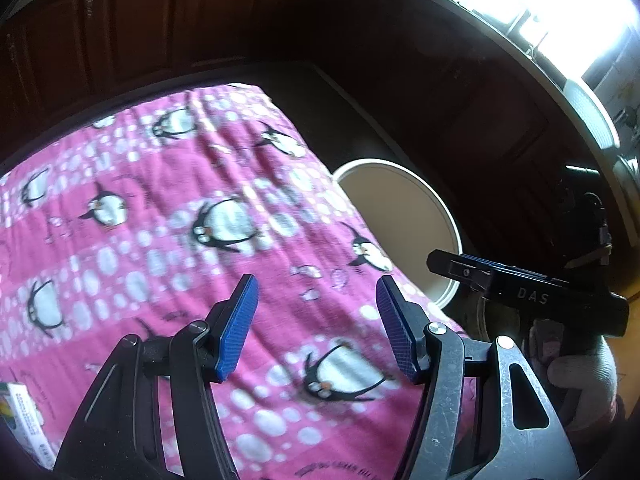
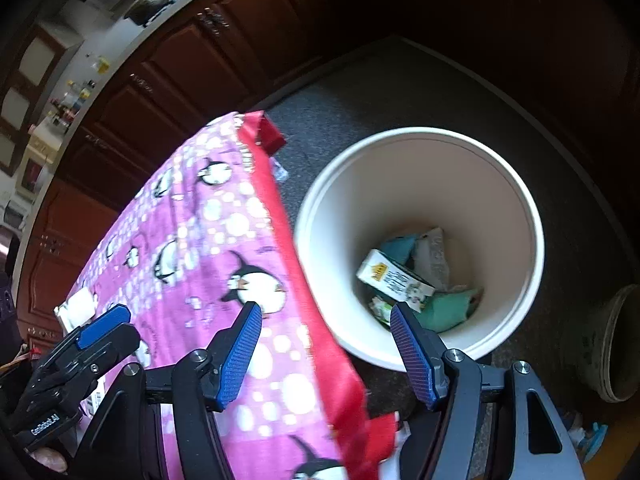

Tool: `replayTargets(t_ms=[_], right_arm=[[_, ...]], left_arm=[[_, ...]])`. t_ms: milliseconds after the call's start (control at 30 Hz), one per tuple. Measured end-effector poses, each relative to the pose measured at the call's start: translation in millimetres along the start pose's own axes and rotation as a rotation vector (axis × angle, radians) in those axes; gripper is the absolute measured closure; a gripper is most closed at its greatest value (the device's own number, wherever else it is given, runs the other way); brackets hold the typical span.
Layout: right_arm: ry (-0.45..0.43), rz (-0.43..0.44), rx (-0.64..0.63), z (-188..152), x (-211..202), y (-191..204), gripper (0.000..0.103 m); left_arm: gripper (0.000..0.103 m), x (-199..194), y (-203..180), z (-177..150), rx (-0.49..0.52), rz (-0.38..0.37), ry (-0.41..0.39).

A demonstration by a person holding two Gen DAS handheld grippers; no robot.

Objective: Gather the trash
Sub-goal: 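Move both grippers back over the remaining boxes on the blanket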

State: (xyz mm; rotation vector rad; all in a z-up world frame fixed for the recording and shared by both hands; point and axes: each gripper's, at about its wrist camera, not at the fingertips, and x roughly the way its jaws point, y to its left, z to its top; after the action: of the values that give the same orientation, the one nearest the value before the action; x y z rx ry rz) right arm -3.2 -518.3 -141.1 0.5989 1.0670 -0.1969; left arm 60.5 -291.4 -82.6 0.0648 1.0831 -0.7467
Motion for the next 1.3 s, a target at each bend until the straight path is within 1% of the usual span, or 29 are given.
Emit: replayTargets(t_ms=[133, 333, 567, 700, 967, 1067, 1167, 1300], right_arm=[[0.007, 0.010, -0.031, -3, 0, 16, 0.038], [0.009, 0.032, -0.079, -9, -2, 42, 0.038], [0.032, 0.060, -0.147, -21, 3, 76, 0.036], [0.052, 0.074, -0.186, -27, 9, 94, 0.036], [0.093, 0.110, -0.255, -39, 26, 136, 0.036], [0.106, 0.126, -0.280, -43, 31, 152, 0.036], [0.121, 0.144, -0.317, -47, 36, 172, 0.034], [0.131, 0.162, -0.359, -52, 40, 196, 0.034]], left_arm=[[0.043, -17, 11, -6, -0.019, 0.019, -0.013], [0.043, -27, 21, -13, -0.050, 0.030, -0.019], [0.043, -52, 51, -30, -0.107, 0.046, -0.032], [0.037, -69, 77, -43, -0.148, 0.075, -0.042], [0.036, -114, 141, -70, -0.229, 0.184, -0.081], [0.036, -131, 168, -79, -0.267, 0.250, -0.105], [0.036, -142, 196, -86, -0.293, 0.326, -0.123], [0.036, -147, 229, -92, -0.317, 0.365, -0.150]])
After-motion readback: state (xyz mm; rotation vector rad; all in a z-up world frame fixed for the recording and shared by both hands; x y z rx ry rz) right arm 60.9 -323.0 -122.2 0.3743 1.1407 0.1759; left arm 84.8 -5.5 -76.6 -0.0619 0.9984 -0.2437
